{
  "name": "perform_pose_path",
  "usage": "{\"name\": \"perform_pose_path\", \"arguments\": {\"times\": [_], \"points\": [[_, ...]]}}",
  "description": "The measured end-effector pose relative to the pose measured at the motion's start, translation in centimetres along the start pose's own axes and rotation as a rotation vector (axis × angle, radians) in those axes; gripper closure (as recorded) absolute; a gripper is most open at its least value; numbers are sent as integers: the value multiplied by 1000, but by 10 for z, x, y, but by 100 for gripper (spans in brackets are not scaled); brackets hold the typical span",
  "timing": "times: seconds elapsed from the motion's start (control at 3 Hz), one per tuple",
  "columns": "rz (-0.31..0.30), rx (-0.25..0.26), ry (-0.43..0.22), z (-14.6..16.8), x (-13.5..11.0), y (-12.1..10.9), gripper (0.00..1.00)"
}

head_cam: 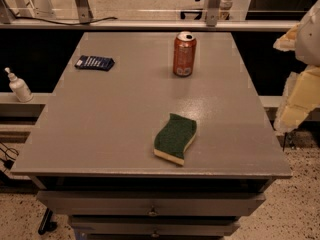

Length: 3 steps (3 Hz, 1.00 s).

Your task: Pick rxbar blueberry

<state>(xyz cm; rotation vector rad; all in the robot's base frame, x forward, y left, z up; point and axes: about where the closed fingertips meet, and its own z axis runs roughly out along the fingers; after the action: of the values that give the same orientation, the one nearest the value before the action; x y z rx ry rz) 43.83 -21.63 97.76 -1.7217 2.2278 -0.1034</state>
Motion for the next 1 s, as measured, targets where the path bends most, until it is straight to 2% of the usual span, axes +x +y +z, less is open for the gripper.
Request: {"name": "perform_pose_path", "arguments": {"times": [0.67,1.0], "points": [[-6,12,-20,0,-1,-8,0],[-3,17,-67,10,-15,-24,0]]}}
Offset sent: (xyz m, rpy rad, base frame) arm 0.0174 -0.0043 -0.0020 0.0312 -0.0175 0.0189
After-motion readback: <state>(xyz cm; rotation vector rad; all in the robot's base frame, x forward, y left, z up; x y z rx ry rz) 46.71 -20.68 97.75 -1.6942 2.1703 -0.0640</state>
